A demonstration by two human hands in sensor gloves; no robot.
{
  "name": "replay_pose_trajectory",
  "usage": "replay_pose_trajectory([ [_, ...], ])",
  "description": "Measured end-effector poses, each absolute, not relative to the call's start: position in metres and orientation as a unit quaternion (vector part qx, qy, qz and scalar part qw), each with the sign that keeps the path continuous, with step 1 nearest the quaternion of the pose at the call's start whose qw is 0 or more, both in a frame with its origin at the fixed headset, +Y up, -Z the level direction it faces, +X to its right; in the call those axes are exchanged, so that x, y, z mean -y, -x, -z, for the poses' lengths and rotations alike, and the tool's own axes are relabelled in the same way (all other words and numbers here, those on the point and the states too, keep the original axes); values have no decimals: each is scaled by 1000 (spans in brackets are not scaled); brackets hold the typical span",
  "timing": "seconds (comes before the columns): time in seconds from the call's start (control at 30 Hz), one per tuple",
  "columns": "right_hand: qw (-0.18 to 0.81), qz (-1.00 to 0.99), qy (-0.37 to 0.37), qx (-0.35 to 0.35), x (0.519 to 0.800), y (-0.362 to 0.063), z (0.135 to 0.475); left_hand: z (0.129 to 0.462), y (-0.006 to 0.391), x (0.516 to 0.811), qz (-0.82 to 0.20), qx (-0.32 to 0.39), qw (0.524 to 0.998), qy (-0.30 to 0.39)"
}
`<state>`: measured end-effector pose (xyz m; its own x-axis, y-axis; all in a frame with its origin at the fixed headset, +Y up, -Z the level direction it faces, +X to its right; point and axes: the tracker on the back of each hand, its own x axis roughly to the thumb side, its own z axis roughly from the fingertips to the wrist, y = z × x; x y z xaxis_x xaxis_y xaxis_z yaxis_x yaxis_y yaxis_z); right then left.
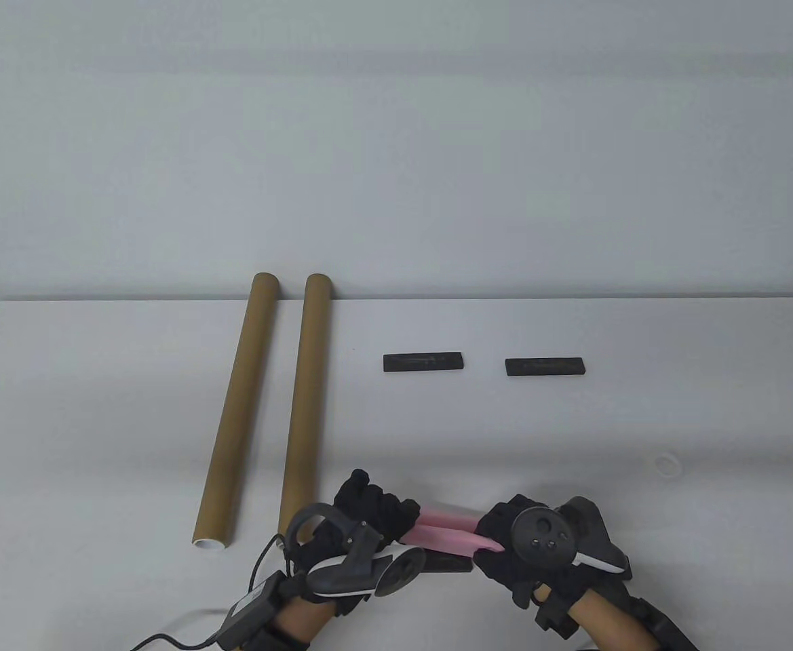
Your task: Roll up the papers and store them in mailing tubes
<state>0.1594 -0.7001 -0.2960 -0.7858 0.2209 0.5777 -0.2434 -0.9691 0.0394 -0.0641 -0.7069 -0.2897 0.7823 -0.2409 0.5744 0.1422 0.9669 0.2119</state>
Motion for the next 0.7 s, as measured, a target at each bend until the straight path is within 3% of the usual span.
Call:
replay_pose_trajectory([
  [0.13,117,-945,-305,38,695,-162,294,293,67,706,57,302,950,-60],
  [0.37,-24,-932,-314,179,691,-156,278,300,76,708,-29,254,967,9],
  [0.47,-30,-935,-310,169,695,-149,278,302,78,708,-48,255,965,23],
  [0.7,97,-950,-291,52,699,-160,294,290,69,705,88,287,951,-78],
])
